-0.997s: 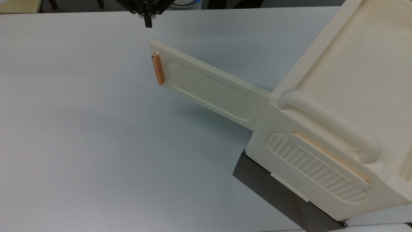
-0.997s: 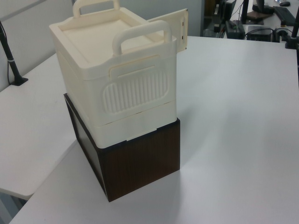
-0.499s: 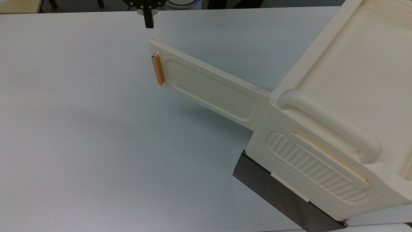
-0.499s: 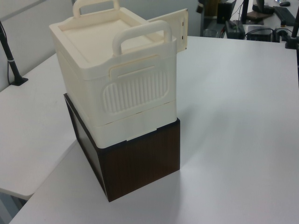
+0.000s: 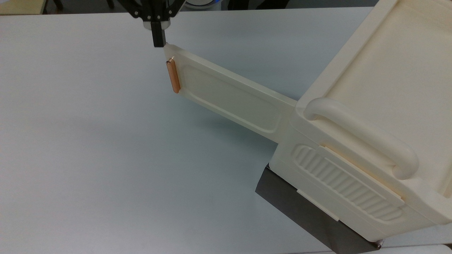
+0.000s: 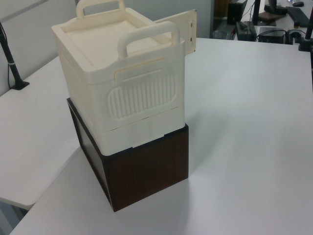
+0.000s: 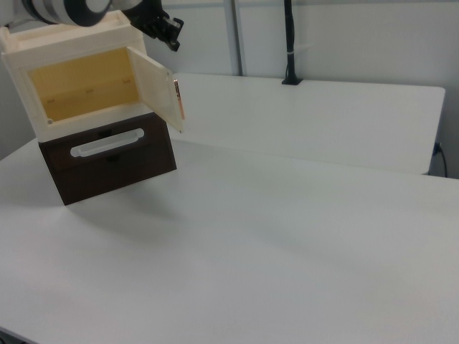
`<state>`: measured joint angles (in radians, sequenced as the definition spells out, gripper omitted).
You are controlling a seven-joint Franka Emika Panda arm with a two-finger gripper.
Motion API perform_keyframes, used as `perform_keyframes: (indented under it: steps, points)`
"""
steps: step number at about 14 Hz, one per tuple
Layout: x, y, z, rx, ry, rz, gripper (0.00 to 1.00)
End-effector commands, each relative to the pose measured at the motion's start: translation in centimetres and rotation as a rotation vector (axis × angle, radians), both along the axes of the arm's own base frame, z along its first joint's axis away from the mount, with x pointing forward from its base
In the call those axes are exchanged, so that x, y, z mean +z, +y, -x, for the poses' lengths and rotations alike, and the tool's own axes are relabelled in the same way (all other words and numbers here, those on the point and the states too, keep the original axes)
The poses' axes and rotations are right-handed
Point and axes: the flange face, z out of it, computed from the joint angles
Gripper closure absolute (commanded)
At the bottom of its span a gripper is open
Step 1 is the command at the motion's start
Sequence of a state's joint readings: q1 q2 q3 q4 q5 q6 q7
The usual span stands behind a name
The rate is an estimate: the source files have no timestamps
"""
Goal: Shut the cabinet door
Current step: 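Push the open door with the gripper, swinging it shut against the cabinet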
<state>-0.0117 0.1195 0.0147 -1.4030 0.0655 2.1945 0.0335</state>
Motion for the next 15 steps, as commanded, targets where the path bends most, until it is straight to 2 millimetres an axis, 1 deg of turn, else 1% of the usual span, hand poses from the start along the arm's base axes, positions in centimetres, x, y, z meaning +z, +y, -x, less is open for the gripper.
perform_keyframes:
  steps: [1, 3, 4, 5, 7, 9, 10, 11, 12, 15]
  points:
    - [-1.3, 0.1, -1.3, -0.046, -0.042, -0.049, 1.00]
    - [-2.0, 0.7, -1.6, -0.035, -0.025, -0.052, 1.00]
    - [-2.2, 1.5, -1.5, -0.020, -0.018, -0.049, 1.00]
    - [-2.9, 2.1, -1.6, -0.010, 0.004, -0.047, 1.00]
    - [-3.7, 3.7, -1.2, 0.020, 0.067, -0.048, 1.00]
    - [-4.1, 5.7, -0.3, 0.063, 0.156, -0.047, 1.00]
    - [-4.3, 7.0, 0.3, 0.094, 0.196, -0.051, 1.00]
    - [-4.2, 8.3, 1.3, 0.138, 0.246, -0.057, 1.00]
    - [-3.9, 9.1, 2.0, 0.165, 0.268, -0.071, 1.00]
    - [-4.0, 9.3, 2.0, 0.170, 0.272, -0.074, 1.00]
